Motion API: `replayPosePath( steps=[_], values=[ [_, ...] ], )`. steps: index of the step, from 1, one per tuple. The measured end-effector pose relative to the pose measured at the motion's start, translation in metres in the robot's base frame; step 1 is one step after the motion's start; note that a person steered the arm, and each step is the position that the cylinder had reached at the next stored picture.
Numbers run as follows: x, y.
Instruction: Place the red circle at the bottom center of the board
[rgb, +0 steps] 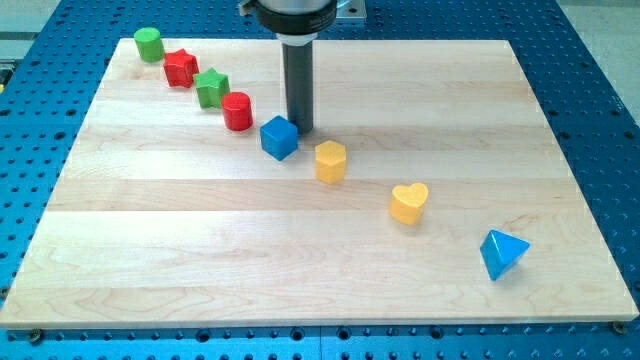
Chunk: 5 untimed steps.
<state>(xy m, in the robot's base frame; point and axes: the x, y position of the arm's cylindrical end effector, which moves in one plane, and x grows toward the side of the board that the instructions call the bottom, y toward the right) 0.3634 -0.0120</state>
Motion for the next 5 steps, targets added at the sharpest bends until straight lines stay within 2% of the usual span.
replayPosePath(
  steps=[1,2,3,4,5],
  values=[
    [-0.047,-0.012],
    [-0.026,-0.078],
    [0.039,-0.109],
    [0.07,-0.127],
    [0.029,-0.105]
  ],
)
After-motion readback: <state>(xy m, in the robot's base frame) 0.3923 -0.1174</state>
